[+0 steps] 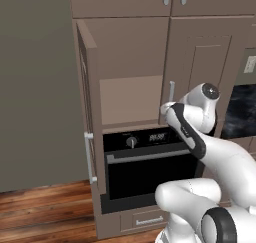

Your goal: Open the cabinet. Pick the spray and place it next to the sink. Then close the cabinet.

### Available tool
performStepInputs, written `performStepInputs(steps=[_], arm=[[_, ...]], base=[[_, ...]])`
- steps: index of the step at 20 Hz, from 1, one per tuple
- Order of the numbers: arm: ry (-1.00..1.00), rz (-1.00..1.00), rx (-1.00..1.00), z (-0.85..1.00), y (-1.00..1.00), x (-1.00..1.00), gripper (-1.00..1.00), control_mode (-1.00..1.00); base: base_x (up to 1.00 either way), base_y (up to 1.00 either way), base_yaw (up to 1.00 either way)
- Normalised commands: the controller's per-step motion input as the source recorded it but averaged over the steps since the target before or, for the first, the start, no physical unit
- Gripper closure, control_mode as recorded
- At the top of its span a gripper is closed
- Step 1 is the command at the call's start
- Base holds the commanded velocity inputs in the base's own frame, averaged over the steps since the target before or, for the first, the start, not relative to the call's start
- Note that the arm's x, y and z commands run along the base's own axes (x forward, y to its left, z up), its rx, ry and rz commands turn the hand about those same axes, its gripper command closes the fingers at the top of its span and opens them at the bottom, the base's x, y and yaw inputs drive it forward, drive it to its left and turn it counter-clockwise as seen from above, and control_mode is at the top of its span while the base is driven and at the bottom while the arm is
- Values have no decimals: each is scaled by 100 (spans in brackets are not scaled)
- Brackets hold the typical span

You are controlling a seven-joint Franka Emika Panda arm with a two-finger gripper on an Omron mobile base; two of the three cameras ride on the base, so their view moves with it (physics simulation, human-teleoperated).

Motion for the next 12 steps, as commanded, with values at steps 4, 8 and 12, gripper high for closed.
performStepInputs(steps=[4, 8, 12], arm=[[0, 3, 0, 0, -1, 27, -100, -100], [0, 3, 0, 0, -1, 24, -100, -100], [0, 4, 0, -1, 0, 14, -100, -100]], base=[[0, 0, 0], [0, 0, 0], [0, 0, 0]])
